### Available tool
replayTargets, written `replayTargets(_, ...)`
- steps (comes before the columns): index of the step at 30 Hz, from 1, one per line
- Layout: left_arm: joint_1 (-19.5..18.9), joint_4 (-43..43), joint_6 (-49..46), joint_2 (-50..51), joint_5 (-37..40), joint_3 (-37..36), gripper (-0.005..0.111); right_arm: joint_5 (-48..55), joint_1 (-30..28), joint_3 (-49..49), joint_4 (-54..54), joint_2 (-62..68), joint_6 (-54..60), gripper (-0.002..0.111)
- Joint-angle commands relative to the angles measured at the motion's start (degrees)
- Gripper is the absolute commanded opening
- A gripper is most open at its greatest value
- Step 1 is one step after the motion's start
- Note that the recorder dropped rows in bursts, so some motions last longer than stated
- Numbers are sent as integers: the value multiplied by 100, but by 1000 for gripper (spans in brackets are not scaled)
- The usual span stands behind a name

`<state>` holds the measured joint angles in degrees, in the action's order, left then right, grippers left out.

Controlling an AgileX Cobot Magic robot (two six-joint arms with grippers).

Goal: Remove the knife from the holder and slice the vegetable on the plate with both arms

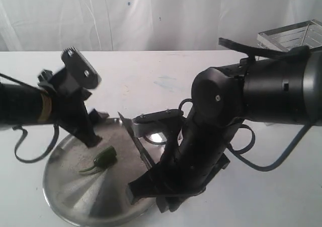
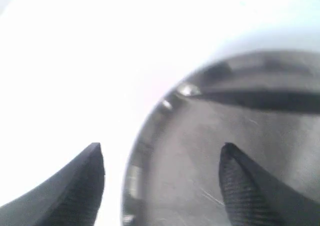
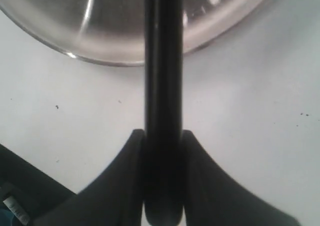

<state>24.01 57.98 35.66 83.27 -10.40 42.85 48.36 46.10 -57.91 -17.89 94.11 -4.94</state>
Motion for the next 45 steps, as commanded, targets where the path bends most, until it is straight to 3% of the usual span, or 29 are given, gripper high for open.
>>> replayTargets(1, -364, -249, 113, -449, 566, 290, 0, -233, 296, -226, -70, 430, 70, 0)
replayTargets(6, -669, -486, 1461, 102, 449, 290, 0, -647, 550, -304, -70, 813, -182, 0)
replayTargets(9, -669, -428, 1745, 323, -219, 290, 0, -647, 550, -304, 7, 836, -296, 0)
replayTargets(21, -669, -97, 1852, 530, -508, 279, 0, -720, 550, -304, -17, 1081, -297, 0)
replayTargets(28, -669, 147, 1820, 745, -1108, 54, 0, -801, 550, -304, -66, 1081, -297, 0)
replayTargets(40, -669, 123, 1837, 1201, -1238, 54, 0, -778, 550, -304, -88, 1081, -321, 0)
replayTargets(45, -669, 123, 1837, 1375, -1636, 54, 0, -778, 550, -304, -100, 1081, -321, 0)
